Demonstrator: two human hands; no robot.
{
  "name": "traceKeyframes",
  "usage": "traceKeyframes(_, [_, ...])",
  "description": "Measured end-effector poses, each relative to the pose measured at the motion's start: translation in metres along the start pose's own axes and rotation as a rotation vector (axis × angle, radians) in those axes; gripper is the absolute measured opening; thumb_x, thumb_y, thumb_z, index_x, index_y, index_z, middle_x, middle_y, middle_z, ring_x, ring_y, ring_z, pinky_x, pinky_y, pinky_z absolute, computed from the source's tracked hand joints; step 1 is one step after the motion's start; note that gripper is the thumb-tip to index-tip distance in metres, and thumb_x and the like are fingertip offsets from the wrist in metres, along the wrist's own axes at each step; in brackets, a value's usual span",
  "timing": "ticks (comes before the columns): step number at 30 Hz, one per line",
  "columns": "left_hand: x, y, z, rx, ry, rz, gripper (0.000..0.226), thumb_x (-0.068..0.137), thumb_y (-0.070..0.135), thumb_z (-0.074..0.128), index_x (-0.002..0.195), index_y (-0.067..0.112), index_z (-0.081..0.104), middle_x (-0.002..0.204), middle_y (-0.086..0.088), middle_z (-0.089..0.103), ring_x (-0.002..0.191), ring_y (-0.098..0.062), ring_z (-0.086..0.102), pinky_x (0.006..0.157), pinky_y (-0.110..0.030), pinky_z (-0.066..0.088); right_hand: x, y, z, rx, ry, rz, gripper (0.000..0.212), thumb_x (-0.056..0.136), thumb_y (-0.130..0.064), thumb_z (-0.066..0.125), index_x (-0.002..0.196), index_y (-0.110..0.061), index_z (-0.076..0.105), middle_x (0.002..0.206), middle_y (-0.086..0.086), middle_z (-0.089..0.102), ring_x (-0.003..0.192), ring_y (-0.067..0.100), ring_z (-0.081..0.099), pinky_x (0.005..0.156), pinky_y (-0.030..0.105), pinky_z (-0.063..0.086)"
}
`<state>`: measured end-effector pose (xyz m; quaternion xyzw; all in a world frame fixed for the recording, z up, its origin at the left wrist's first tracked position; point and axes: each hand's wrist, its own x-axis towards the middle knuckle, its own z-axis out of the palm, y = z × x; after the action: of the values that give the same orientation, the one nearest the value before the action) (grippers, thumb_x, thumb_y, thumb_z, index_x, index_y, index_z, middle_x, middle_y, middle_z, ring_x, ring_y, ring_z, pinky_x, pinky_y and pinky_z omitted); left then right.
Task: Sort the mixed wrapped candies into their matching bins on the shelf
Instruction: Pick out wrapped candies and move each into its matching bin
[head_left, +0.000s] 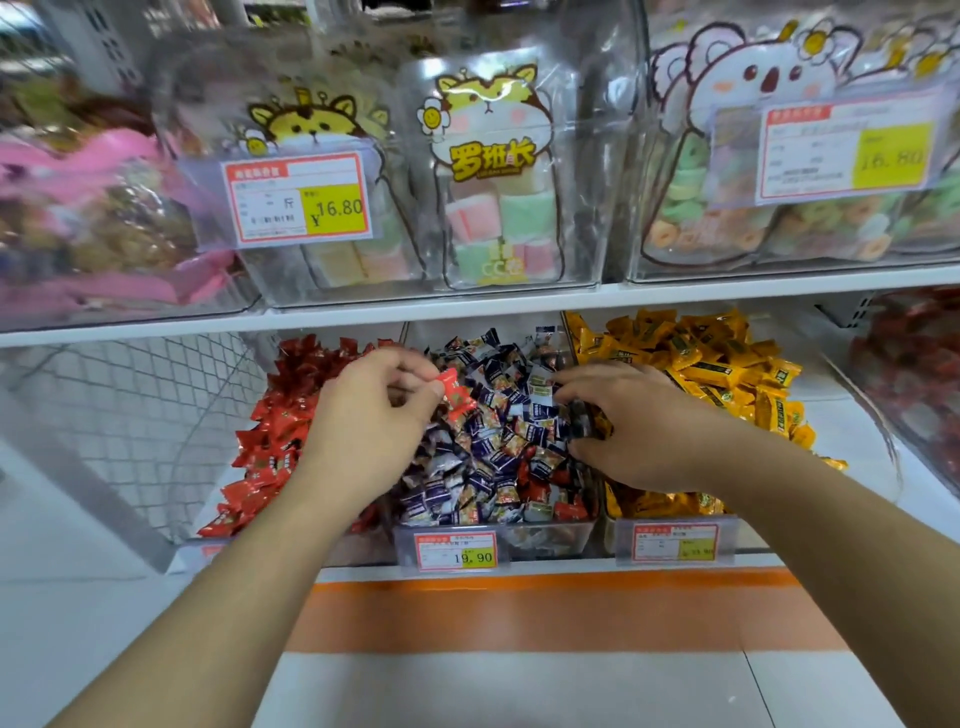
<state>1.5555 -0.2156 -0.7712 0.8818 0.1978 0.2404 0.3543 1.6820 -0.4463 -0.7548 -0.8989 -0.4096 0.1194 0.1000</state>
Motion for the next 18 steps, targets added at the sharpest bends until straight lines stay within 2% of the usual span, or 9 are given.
traceKeyframes(2, [0.009, -0.016, -0.022, 0.052, 0.104, -0.046, 0.002, 0.091, 0.028, 0.074, 0.091, 0.029, 0.072, 0.079, 0.018, 0.072, 0.081, -0.002, 0.069, 0.078, -0.031, 0.055, -0.001, -0.001, 0.0, -0.006, -0.001, 0.002, 0.061, 0.1, -0.039, 0.061, 0.156, -0.033, 0.037, 0.168, -0.018, 0.019, 0.156, 0.01, 0.008, 0.128, 0.046, 0.002])
traceKeyframes(5, [0.013, -0.037, -0.041, 0.298, 0.144, -0.124, 0.023, 0.091, 0.036, 0.069, 0.11, 0.024, 0.072, 0.099, 0.004, 0.075, 0.097, -0.022, 0.071, 0.089, -0.043, 0.058, -0.001, -0.002, 0.0, -0.002, 0.002, 0.003, 0.06, 0.1, -0.038, 0.061, 0.155, -0.033, 0.038, 0.167, -0.018, 0.021, 0.156, 0.009, 0.009, 0.128, 0.044, 0.003])
traceKeyframes(8, [0.007, -0.033, -0.036, 0.377, 0.104, -0.063, 0.029, 0.092, 0.034, 0.069, 0.119, 0.024, 0.07, 0.111, 0.0, 0.072, 0.106, -0.023, 0.067, 0.096, -0.04, 0.054, -0.001, -0.002, -0.001, 0.012, 0.004, 0.006, 0.059, 0.101, -0.037, 0.06, 0.155, -0.033, 0.039, 0.167, -0.019, 0.021, 0.155, 0.008, 0.01, 0.128, 0.04, 0.002])
traceKeyframes(13, [-0.009, -0.002, 0.006, 0.279, -0.161, 0.223, 0.025, 0.095, 0.028, 0.072, 0.119, 0.034, 0.07, 0.118, 0.019, 0.062, 0.106, -0.002, 0.057, 0.098, -0.023, 0.044, 0.0, 0.0, -0.001, 0.011, 0.0, 0.004, 0.061, 0.1, -0.037, 0.061, 0.156, -0.033, 0.038, 0.167, -0.018, 0.021, 0.156, 0.009, 0.009, 0.127, 0.04, 0.001])
traceKeyframes(16, [-0.016, 0.001, 0.04, 0.362, -0.337, 0.388, 0.023, 0.097, 0.027, 0.07, 0.12, 0.03, 0.07, 0.119, 0.017, 0.064, 0.114, -0.005, 0.054, 0.105, -0.03, 0.046, 0.0, 0.0, 0.0, 0.012, 0.006, 0.001, 0.061, 0.1, -0.037, 0.061, 0.156, -0.032, 0.039, 0.167, -0.017, 0.021, 0.156, 0.009, 0.009, 0.127, 0.04, 0.002])
traceKeyframes(18, [-0.018, 0.0, 0.059, 0.388, -0.468, 0.397, 0.027, 0.098, 0.029, 0.069, 0.125, 0.029, 0.068, 0.123, 0.015, 0.063, 0.119, -0.008, 0.05, 0.106, -0.034, 0.045, 0.0, 0.001, 0.0, 0.016, 0.011, 0.002, 0.06, 0.099, -0.038, 0.061, 0.155, -0.032, 0.039, 0.167, -0.017, 0.021, 0.156, 0.009, 0.009, 0.127, 0.039, 0.002])
